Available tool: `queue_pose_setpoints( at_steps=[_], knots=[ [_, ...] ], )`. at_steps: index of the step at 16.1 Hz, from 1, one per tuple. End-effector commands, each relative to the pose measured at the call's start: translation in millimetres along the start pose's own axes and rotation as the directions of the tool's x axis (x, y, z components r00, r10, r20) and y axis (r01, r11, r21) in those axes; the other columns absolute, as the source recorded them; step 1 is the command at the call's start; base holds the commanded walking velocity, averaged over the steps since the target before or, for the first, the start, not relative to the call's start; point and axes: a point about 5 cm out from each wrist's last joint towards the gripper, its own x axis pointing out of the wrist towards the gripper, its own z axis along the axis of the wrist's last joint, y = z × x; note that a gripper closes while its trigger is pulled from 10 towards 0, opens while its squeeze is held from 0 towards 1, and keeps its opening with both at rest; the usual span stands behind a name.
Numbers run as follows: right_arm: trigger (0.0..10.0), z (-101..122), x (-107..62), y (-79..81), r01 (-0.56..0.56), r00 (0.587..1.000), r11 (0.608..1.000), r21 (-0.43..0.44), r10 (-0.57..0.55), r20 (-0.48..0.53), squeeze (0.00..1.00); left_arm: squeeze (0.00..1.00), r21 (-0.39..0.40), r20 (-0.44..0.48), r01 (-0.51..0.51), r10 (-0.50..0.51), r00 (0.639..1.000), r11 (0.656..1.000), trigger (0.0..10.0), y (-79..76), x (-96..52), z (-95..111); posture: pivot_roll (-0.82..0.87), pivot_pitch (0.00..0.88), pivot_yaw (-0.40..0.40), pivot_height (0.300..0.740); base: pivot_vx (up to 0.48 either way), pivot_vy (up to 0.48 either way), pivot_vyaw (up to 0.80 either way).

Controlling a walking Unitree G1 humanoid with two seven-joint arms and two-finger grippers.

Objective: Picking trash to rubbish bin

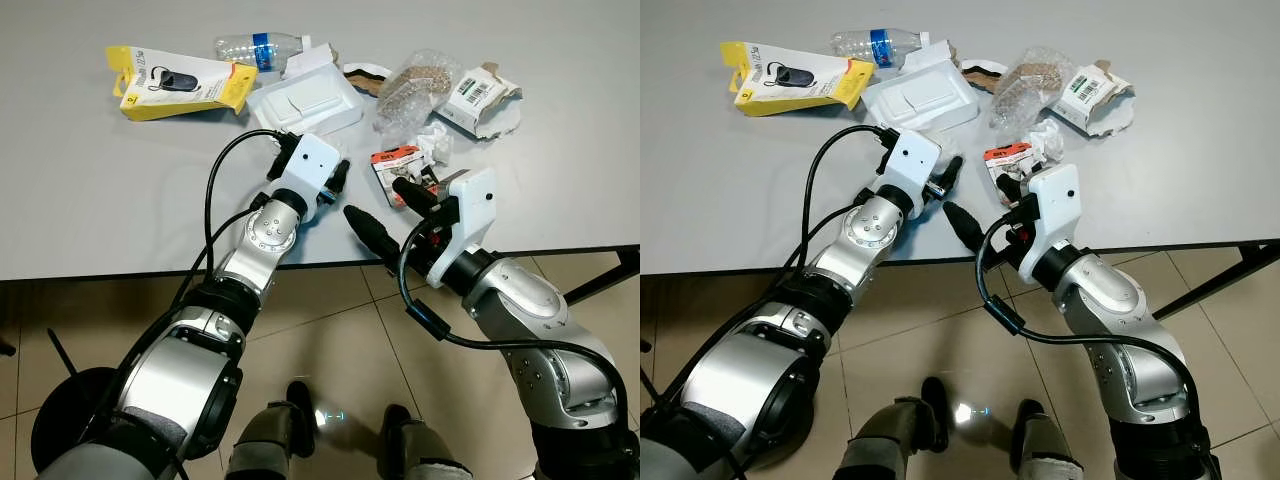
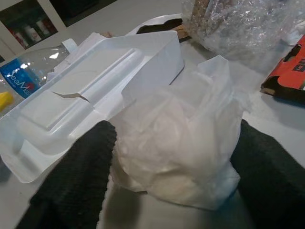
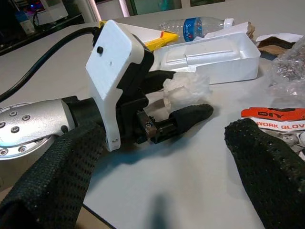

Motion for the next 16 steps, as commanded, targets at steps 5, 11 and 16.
queue_pose_setpoints(
  at_steps=[5,11,16],
  knots=[
    [10.0,1.5,-1.0,3.3,-0.006,1.0,1.0,0.009,0.006,0.008,0.0,0.0,0.014,-0.04,-0.005,0.006,0.999,1.0,2.1,1.2,-1.9,-8.3,0.0,0.316,0.067,0.74,0.0,0.0,0.0],
    [10.0,2.3,-1.2,2.7,-0.004,1.0,1.0,0.012,0.004,0.008,0.0,0.0,0.021,-0.058,-0.012,0.013,0.998,1.0,2.0,4.7,-3.1,-11.9,0.01,0.337,0.067,0.74,0.0,0.0,0.0],
    [10.0,0.4,-1.2,3.3,-0.005,1.0,1.0,0.016,0.005,0.003,0.0,0.0,0.023,-0.062,-0.017,0.018,0.998,1.0,0.1,6.2,-4.7,-14.5,0.01,0.331,0.069,0.74,0.0,0.0,0.0]
  ],
)
